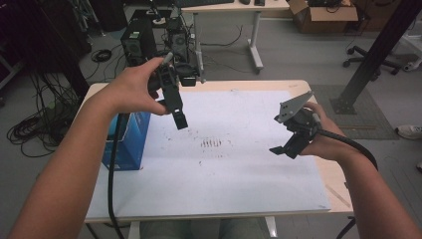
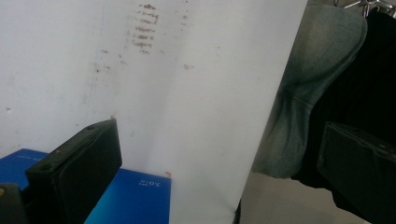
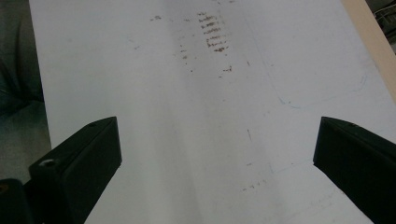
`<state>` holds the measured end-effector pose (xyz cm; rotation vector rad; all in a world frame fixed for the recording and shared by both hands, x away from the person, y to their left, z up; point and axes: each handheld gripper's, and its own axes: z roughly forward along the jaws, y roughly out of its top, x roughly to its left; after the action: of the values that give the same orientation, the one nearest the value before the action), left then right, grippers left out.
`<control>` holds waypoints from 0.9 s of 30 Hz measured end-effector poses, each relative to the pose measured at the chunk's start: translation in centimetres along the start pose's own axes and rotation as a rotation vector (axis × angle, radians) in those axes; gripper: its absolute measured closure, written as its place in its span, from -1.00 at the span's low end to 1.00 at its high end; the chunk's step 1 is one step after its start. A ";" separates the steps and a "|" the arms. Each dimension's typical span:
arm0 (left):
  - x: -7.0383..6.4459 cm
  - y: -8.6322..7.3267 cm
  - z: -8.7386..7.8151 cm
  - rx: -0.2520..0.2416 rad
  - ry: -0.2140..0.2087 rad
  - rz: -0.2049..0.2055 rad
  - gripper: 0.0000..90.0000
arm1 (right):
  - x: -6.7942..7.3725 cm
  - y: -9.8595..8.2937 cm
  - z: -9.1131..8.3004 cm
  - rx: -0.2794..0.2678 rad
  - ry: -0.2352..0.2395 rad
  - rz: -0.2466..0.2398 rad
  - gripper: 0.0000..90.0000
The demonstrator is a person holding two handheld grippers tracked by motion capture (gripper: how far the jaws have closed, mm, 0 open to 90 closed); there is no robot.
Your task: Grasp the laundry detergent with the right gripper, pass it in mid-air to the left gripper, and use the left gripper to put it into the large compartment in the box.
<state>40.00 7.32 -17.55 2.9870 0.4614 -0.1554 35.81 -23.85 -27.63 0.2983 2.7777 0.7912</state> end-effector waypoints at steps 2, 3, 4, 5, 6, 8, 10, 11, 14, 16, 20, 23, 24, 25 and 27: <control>0.0 0.3 0.3 0.002 -0.001 0.005 -1.00 | 0.0 0.0 0.1 0.007 0.003 -0.003 -0.98; 0.0 0.5 0.5 0.004 0.000 0.006 -1.00 | 0.0 0.0 0.2 0.009 0.003 -0.003 -0.98; 0.0 0.6 0.6 0.010 0.000 0.010 -1.00 | 0.0 0.0 0.2 0.010 0.006 -0.004 -0.98; 0.0 0.7 0.8 0.016 -0.003 0.011 -1.00 | 0.0 0.0 0.3 0.011 0.006 -0.004 -0.98; 0.0 0.8 1.0 0.021 -0.002 0.010 -1.00 | 0.0 0.0 0.4 0.013 0.007 -0.004 -0.98; 0.2 0.8 1.2 0.019 -0.017 0.008 -1.00 | 0.0 0.0 0.6 0.023 0.010 -0.006 -0.98; 0.3 0.8 1.5 0.018 -0.016 0.006 -1.00 | 0.0 -0.1 0.7 0.033 0.013 -0.009 -0.98; 0.3 0.7 1.6 0.021 -0.014 0.003 -1.00 | 0.0 -0.1 0.7 0.038 0.013 -0.008 -0.98; 0.3 0.7 1.8 0.020 -0.016 0.004 -1.00 | -0.1 -0.2 0.6 0.036 0.011 -0.007 -0.98; 0.3 0.7 1.7 0.017 -0.018 0.003 -1.00 | 0.0 -0.1 0.6 0.034 0.012 -0.008 -0.98; 0.1 0.6 1.5 0.009 -0.015 0.004 -1.00 | 0.1 0.1 0.5 0.033 0.009 -0.010 -0.98; 0.1 0.5 1.5 0.007 -0.013 0.002 -1.00 | 0.1 0.2 0.5 0.035 0.009 -0.013 -0.98; 0.1 0.4 1.4 0.008 -0.013 0.001 -1.00 | 0.1 0.3 0.6 0.035 0.009 -0.015 -0.98; 0.1 0.4 1.4 0.003 -0.013 -0.001 -1.00 | 0.2 0.3 0.6 0.034 0.008 -0.013 -0.98; 0.2 0.3 1.3 0.000 -0.012 -0.003 -1.00 | 0.2 0.3 0.6 0.036 0.009 -0.014 -0.98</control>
<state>40.13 6.92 -18.86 2.9842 0.4640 -0.1741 35.86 -23.25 -27.94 0.2819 2.8017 0.7411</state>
